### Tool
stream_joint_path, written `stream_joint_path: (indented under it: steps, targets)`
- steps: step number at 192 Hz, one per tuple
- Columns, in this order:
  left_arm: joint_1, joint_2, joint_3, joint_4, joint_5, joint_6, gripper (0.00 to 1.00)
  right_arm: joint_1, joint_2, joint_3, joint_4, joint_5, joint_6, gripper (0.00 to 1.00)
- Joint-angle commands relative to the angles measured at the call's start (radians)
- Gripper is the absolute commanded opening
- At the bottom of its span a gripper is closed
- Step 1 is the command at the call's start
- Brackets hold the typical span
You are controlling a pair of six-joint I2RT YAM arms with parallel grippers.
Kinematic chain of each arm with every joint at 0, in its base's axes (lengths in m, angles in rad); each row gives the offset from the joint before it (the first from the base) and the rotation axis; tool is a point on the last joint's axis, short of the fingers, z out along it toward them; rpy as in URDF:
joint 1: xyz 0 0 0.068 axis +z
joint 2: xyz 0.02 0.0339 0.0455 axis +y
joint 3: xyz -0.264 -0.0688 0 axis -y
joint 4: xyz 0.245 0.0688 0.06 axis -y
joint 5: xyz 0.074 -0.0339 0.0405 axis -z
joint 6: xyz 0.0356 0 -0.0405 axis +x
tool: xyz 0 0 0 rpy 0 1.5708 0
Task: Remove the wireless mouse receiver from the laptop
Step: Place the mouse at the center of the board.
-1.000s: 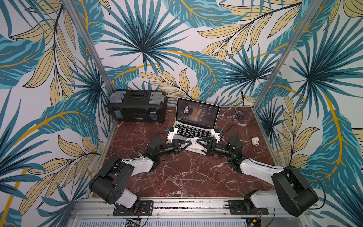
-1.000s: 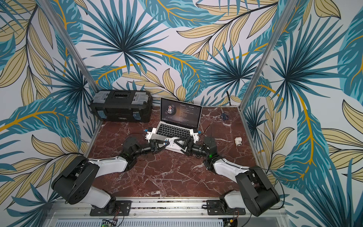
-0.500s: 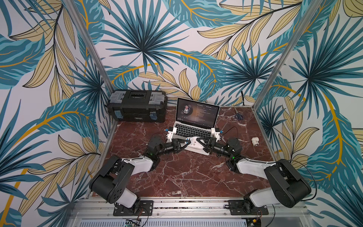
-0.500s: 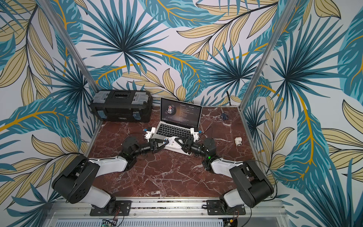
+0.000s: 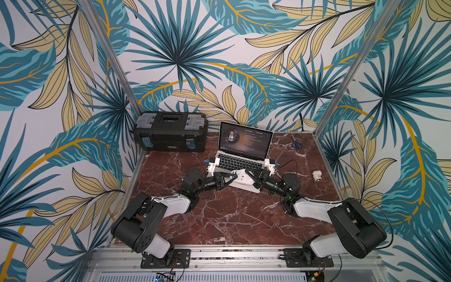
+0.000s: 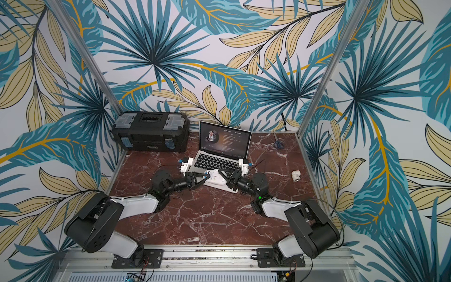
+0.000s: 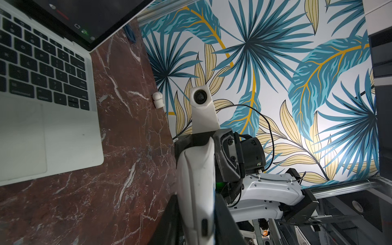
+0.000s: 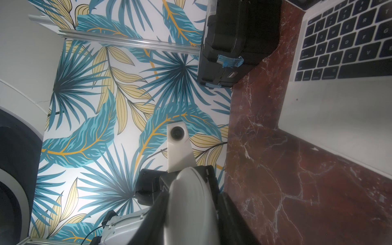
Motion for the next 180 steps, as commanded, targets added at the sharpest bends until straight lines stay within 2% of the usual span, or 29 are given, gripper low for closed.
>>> stream_joint_path:
  steps: [1,20,38,50,71,95,117,154,180]
  targets:
    - [-0.003,0.009,0.038,0.041,0.011,0.042,0.00,0.006,-0.030,-0.017,0.012,0.051,0.032,0.29]
    - [-0.003,0.011,0.038,0.041,0.005,0.045,0.00,0.008,-0.037,-0.007,-0.007,0.037,0.036,0.31]
    - [-0.003,0.011,0.042,0.030,-0.002,0.050,0.00,0.010,-0.039,0.015,-0.042,0.005,0.042,0.58]
    - [-0.002,0.014,0.042,0.032,-0.009,0.049,0.00,0.012,-0.046,0.020,-0.065,-0.012,0.043,0.65]
    - [-0.002,0.019,0.047,0.026,-0.012,0.052,0.00,0.018,-0.054,0.038,-0.123,-0.055,0.021,0.66]
    - [-0.003,0.024,0.050,0.028,-0.015,0.050,0.00,0.022,-0.053,0.045,-0.153,-0.073,0.023,0.61]
    - [-0.002,0.024,0.049,0.013,-0.024,0.058,0.00,0.031,-0.045,0.062,-0.185,-0.116,0.011,0.73]
    - [-0.002,0.021,0.052,-0.023,-0.039,0.079,0.00,0.032,-0.069,0.073,-0.287,-0.139,-0.034,0.73]
    - [0.001,0.015,0.051,-0.042,-0.060,0.093,0.00,0.032,-0.100,0.076,-0.360,-0.130,-0.071,0.63]
